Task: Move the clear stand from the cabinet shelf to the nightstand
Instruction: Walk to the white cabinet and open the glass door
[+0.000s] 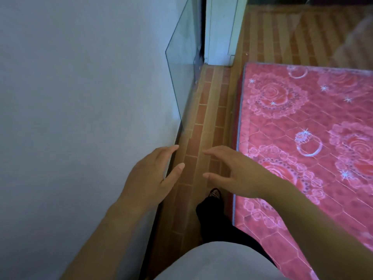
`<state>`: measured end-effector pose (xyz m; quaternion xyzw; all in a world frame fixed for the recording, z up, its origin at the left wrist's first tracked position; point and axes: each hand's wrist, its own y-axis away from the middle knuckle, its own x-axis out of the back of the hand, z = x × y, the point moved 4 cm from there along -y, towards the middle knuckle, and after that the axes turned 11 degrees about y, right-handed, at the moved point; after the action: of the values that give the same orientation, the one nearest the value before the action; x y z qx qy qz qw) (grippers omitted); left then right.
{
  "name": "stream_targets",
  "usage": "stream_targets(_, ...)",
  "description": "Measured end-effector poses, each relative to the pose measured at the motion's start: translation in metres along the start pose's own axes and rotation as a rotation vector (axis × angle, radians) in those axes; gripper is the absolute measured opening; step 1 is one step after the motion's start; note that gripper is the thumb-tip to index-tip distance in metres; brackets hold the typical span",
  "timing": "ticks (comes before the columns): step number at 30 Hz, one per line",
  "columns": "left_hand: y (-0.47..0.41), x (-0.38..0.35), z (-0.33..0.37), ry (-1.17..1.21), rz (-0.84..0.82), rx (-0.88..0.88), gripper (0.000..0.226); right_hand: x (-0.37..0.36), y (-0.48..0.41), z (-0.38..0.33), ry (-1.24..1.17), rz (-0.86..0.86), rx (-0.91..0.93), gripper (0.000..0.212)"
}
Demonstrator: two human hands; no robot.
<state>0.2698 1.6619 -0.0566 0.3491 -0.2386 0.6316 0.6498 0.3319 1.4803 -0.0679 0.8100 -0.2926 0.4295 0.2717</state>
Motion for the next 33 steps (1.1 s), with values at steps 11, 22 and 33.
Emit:
stream_targets(11,-0.252,0.008,0.08,-0.004,-0.124,-0.199,0.064,0.14,-0.121,0.139,0.073,0.105,-0.171,0.059)
stream_targets(22,-0.441,0.025,0.096,0.03,-0.141,-0.266,0.061,0.222,-0.257,0.224,0.061,0.146,-0.172,0.06)
stream_targets(33,-0.699,0.099,0.107,0.024,-0.154,-0.339,0.062,0.343,-0.452,0.312,0.05,0.249,-0.264,0.056)
